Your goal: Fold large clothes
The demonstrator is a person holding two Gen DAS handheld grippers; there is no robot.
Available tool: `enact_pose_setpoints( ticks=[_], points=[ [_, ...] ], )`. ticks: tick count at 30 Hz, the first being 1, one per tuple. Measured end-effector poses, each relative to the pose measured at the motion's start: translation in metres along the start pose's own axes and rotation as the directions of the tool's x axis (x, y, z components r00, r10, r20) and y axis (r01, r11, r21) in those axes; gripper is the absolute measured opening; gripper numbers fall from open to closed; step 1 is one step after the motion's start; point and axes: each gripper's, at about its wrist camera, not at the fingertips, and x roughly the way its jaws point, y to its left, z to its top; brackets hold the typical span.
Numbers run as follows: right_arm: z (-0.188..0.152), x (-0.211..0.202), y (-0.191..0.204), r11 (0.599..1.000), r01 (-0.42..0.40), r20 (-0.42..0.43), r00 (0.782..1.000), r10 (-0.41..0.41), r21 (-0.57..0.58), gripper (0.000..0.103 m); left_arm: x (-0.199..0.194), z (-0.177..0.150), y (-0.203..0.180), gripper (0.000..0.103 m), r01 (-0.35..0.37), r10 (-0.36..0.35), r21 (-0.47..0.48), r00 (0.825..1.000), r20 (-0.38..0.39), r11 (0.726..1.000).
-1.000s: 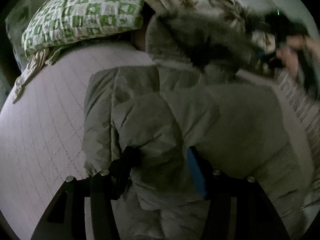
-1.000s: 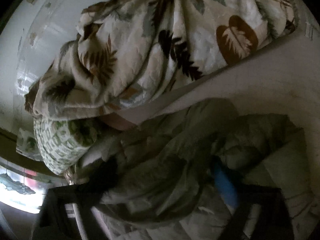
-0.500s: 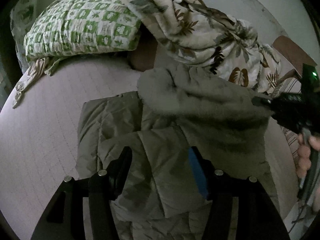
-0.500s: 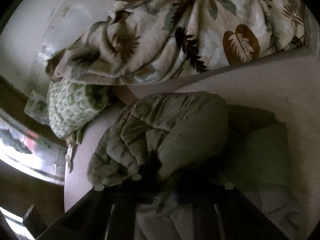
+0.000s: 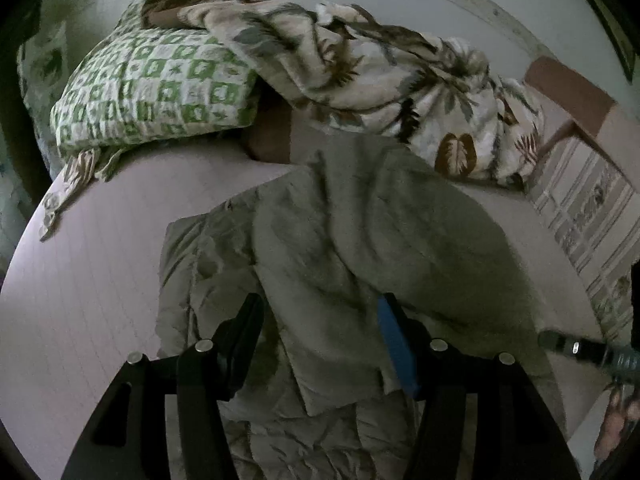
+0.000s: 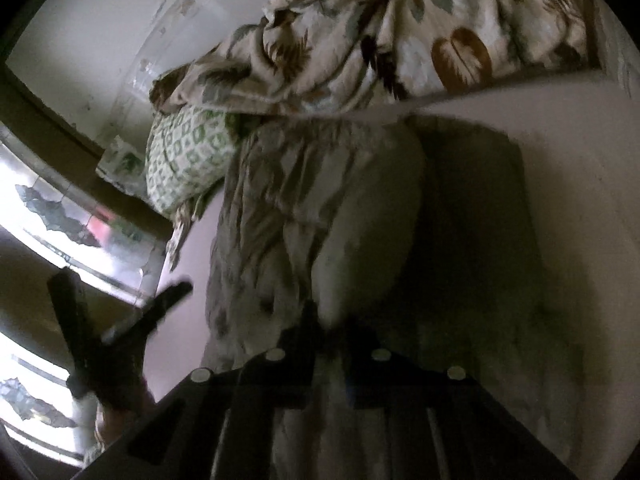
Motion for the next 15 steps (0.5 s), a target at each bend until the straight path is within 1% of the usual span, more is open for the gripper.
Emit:
enact_pose_setpoints(
  ticks=[2, 4, 6, 8, 9, 10, 11, 13, 15],
  points=[
    [-0.01, 0.005, -0.007, 1.0, 0.016, -0.018, 1.0, -0.016, -0.001, 0.006, 0.017, -0.003, -0.012, 0.062, -0.03, 0.032, 0.042, 0.999, -0.029, 0.999],
    [-0.013, 0.012, -0.013, 0.999, 0.049, -0.02, 0.999, -0.049, -0.005, 0.006, 0.041, -0.005, -0.02, 0.062, -0.066, 0.071, 0.067, 0.994, -0.079, 0.996],
    [-0.01, 0.017, -0.011, 0.998, 0.055, -0.009, 0.998, -0.055, -0.017, 0.006, 0.064, -0.009, -0.021, 0.062, -0.062, 0.069, 0.053, 0.988, -0.136, 0.997],
    [-0.003, 0.018, -0.011, 0.999, 0.051, 0.012, 0.999, -0.051, 0.002, 0.007, 0.079, -0.013, -0.015, 0.062, -0.04, 0.039, 0.0, 0.983, -0.177, 0.999],
    [0.004, 0.02, -0.009, 0.998, 0.059, 0.019, 0.998, -0.059, 0.004, 0.007, 0.079, -0.015, -0.011, 0.062, -0.022, 0.017, -0.027, 0.985, -0.173, 0.999],
    [0.01, 0.02, -0.007, 0.997, 0.078, 0.029, 0.997, -0.078, 0.001, 0.007, 0.075, -0.017, -0.007, 0.062, -0.001, -0.007, -0.051, 0.988, -0.153, 0.999],
    [0.016, 0.021, -0.004, 0.995, 0.099, 0.039, 0.994, -0.099, -0.007, 0.007, 0.072, -0.017, -0.005, 0.062, 0.004, -0.012, -0.056, 0.99, -0.141, 0.998],
    [0.03, 0.024, 0.004, 0.989, 0.145, 0.059, 0.988, -0.142, -0.043, 0.008, 0.059, -0.016, -0.001, 0.062, -0.002, -0.003, -0.047, 0.995, -0.095, 0.999],
    [0.043, 0.029, 0.01, 0.982, 0.18, 0.076, 0.982, -0.175, -0.065, 0.008, 0.043, -0.008, 0.003, 0.062, -0.024, 0.023, -0.041, 0.999, -0.026, 0.999]
  ],
)
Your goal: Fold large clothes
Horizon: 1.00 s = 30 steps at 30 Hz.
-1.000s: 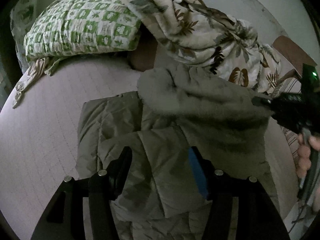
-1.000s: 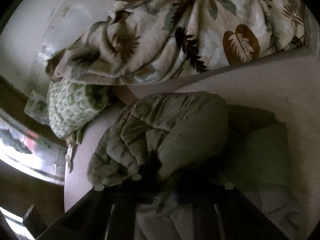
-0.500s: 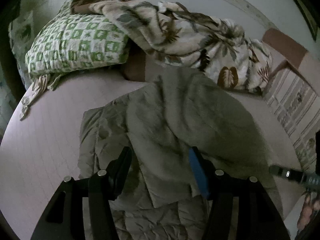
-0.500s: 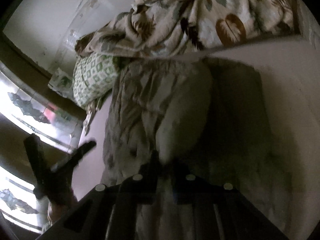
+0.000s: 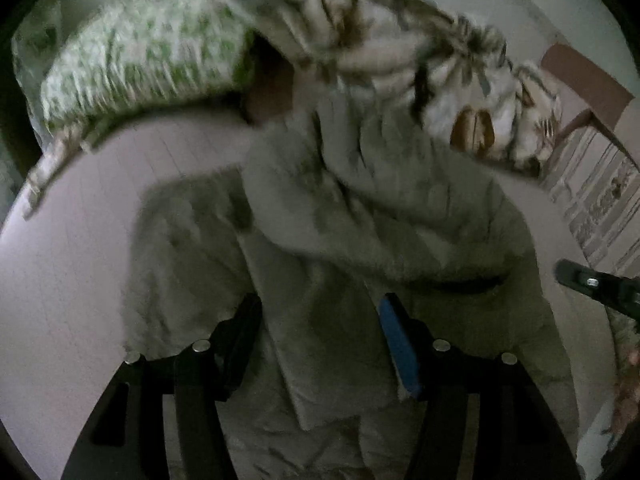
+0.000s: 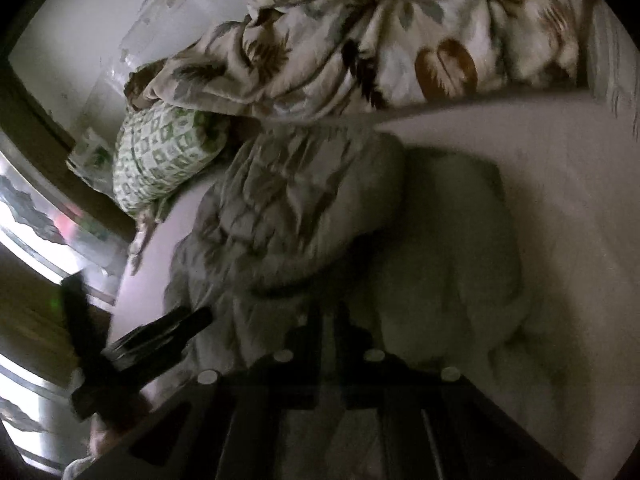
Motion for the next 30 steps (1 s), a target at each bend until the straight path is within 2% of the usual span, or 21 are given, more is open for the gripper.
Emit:
enact_pose_setpoints(
  ticks=[1, 3, 4, 5, 9, 13, 15, 19, 21, 25, 30],
  points=[
    [0.007, 0.005, 0.002, 1.0, 0.011, 0.002, 1.0, -0.011, -0.004, 0.011, -0.007, 0.006, 0.003, 0.062, -0.016, 0.016, -0.004, 0.999, 0.036, 1.0],
    [0.017, 0.017, 0.003, 0.999, 0.034, -0.001, 0.999, -0.034, 0.004, 0.029, -0.013, 0.017, 0.006, 0.064, -0.044, 0.044, -0.012, 0.996, 0.078, 0.999],
    [0.02, 0.022, 0.003, 0.999, 0.037, 0.0, 0.999, -0.037, 0.012, 0.066, -0.011, 0.026, 0.009, 0.064, -0.059, 0.06, -0.02, 0.995, 0.079, 0.998],
    [0.023, 0.026, 0.002, 0.999, 0.032, 0.008, 0.999, -0.033, 0.027, 0.094, -0.006, 0.034, 0.011, 0.065, -0.058, 0.059, -0.024, 0.996, 0.07, 0.998],
    [0.03, 0.042, 0.003, 0.997, 0.052, 0.021, 0.998, -0.054, 0.048, 0.095, 0.028, 0.047, 0.011, 0.065, -0.09, 0.09, 0.013, 0.996, 0.001, 0.996],
    [0.032, 0.06, 0.005, 0.992, 0.125, 0.01, 0.992, -0.126, 0.013, 0.094, 0.065, 0.029, 0.01, 0.065, -0.108, 0.112, 0.04, 0.988, -0.105, 0.993],
    [0.029, 0.07, 0.003, 0.987, 0.161, -0.006, 0.987, -0.161, -0.017, 0.093, 0.076, 0.02, 0.009, 0.065, -0.118, 0.125, 0.065, 0.984, -0.126, 0.991],
    [0.01, 0.105, -0.006, 0.958, 0.269, -0.066, 0.959, -0.276, -0.105, 0.092, 0.084, 0.004, 0.005, 0.065, -0.149, 0.161, 0.133, 0.983, -0.088, 0.98],
    [0.002, 0.113, -0.007, 0.948, 0.287, -0.049, 0.954, -0.296, -0.138, 0.093, 0.081, 0.002, 0.003, 0.065, -0.158, 0.17, 0.143, 0.982, -0.076, 0.977],
    [0.003, 0.095, -0.006, 0.956, 0.272, -0.028, 0.961, -0.276, -0.114, 0.093, 0.06, 0.001, 0.009, 0.065, -0.113, 0.12, 0.104, 0.99, -0.069, 0.988],
    [-0.006, 0.054, 0.003, 0.965, 0.229, 0.033, 0.973, -0.227, -0.13, 0.093, 0.023, -0.012, 0.019, 0.066, -0.099, 0.101, 0.061, 0.994, -0.033, 0.993]
  ],
)
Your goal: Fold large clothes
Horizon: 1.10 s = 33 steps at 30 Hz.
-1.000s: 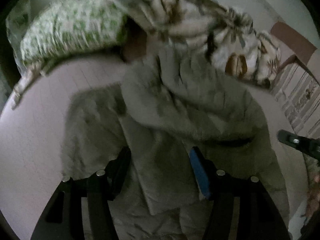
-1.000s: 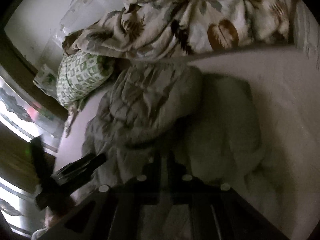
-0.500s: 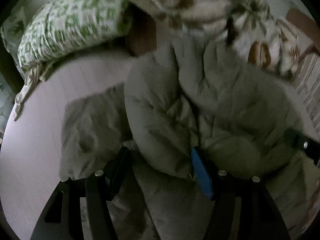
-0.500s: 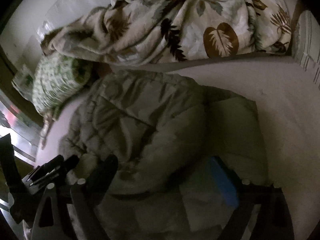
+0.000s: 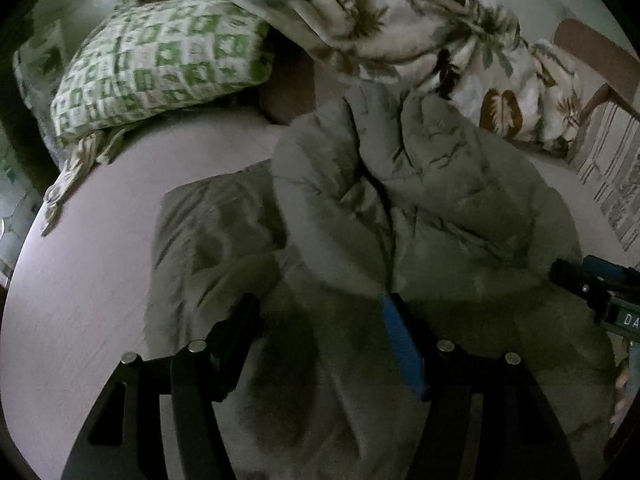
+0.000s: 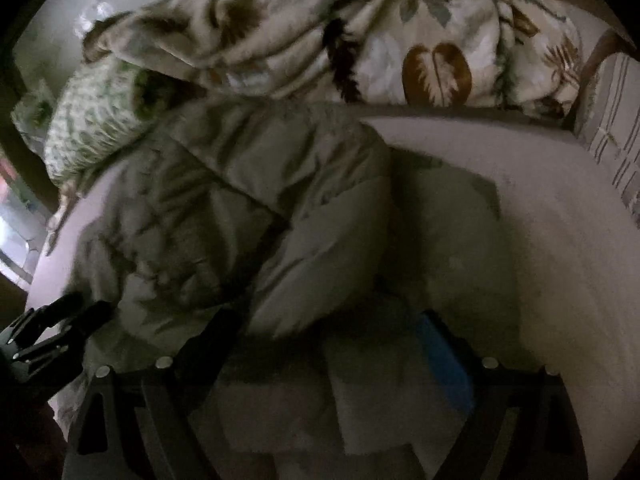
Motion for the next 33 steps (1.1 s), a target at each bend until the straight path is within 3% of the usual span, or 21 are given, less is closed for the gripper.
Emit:
enact_pose_setpoints(
  ticks=[4, 11, 14, 16, 18, 22, 28, 33],
  points=[
    [-0.021, -0.023, 0.012, 0.999, -0.035, -0.001, 0.999, 0.035, -0.042, 0.094, -0.021, -0.029, 0.011, 0.066, 0.01, -0.01, -0.019, 1.0, -0.009, 1.0],
    [-0.093, -0.058, 0.035, 0.985, -0.077, -0.054, 0.996, 0.07, -0.153, 0.096, -0.055, -0.089, 0.034, 0.067, 0.02, -0.021, -0.046, 1.0, -0.011, 0.999],
    [-0.117, -0.056, 0.048, 0.974, -0.06, -0.081, 0.996, 0.043, -0.22, 0.097, -0.054, -0.114, 0.039, 0.073, 0.002, -0.004, -0.052, 0.999, -0.034, 0.999],
    [-0.132, -0.041, 0.059, 0.961, -0.049, -0.124, 0.992, 0.015, -0.274, 0.097, -0.04, -0.129, 0.039, 0.073, -0.02, 0.016, -0.041, 0.996, -0.086, 0.999],
    [-0.148, -0.019, 0.067, 0.949, -0.048, -0.198, 0.98, -0.016, -0.312, 0.099, -0.034, -0.137, 0.035, 0.074, -0.038, 0.037, -0.009, 0.995, -0.091, 0.999],
    [-0.154, -0.02, 0.068, 0.949, -0.02, -0.159, 0.987, -0.032, -0.313, 0.103, -0.043, -0.14, 0.025, 0.075, -0.056, 0.059, 0.046, 0.996, -0.063, 0.997],
    [-0.155, -0.048, 0.06, 0.958, -0.02, -0.129, 0.992, -0.017, -0.286, 0.103, -0.063, -0.141, 0.034, 0.075, -0.004, 0.002, -0.046, 0.998, -0.057, 0.999],
    [-0.17, -0.077, 0.048, 0.971, -0.028, -0.101, 0.995, 0.005, -0.238, 0.103, -0.085, -0.157, 0.037, 0.075, 0.0, -0.003, -0.057, 0.999, -0.048, 0.998]
  ],
)
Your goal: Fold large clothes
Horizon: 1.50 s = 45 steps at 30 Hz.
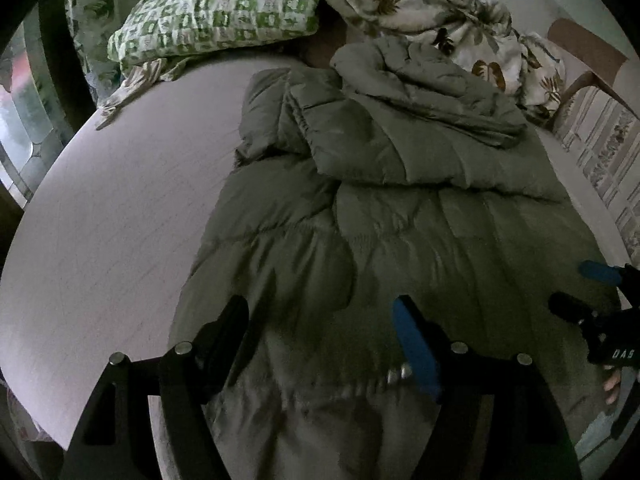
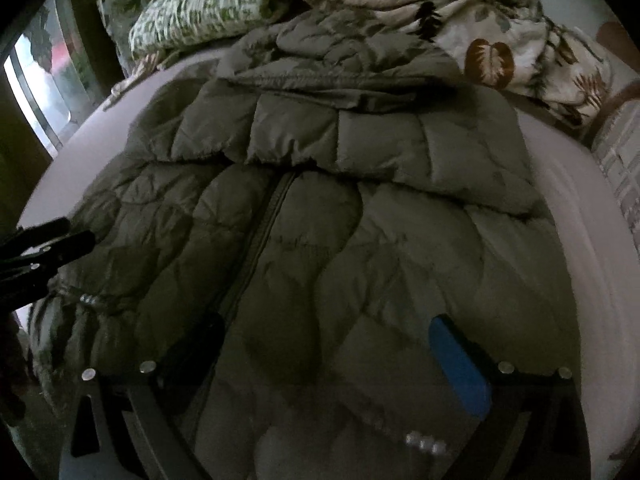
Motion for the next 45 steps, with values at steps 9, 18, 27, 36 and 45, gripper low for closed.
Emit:
enact_pose_setpoints(
  ticks=[9, 18, 27, 36, 45],
  points=[
    [-0.054, -0.031, -0.014, 0.997, -0.007, 0.012, 1.0, 0.006, 0.072, 0.103, -0.02, -0.04, 0.018, 0.075, -0.003, 0.001, -0.033, 1.0, -0.03, 0.999],
    [-0.087, -0.029, -0.017, 0.996, 0.025, -0.04, 0.999, -0.022, 0.088, 0.103, -0.024, -0.069, 0.017, 0.076, -0.026, 0.025, -0.012, 0.999, -0.045, 1.0],
    [-0.11, -0.061, -0.038, 0.99, 0.034, 0.0, 0.999, -0.035, 0.134, 0.103, -0.035, -0.08, 0.015, 0.077, -0.029, 0.029, -0.01, 0.999, -0.042, 1.0],
    [-0.124, -0.076, -0.054, 0.98, 0.041, 0.005, 0.999, -0.042, 0.193, 0.103, -0.044, -0.091, 0.016, 0.078, -0.021, 0.02, -0.01, 0.999, -0.047, 1.0],
    [-0.146, -0.084, -0.091, 0.964, 0.068, -0.023, 0.998, -0.064, 0.259, 0.103, -0.051, -0.101, 0.022, 0.078, 0.012, -0.013, -0.017, 0.998, -0.058, 1.0]
  ],
)
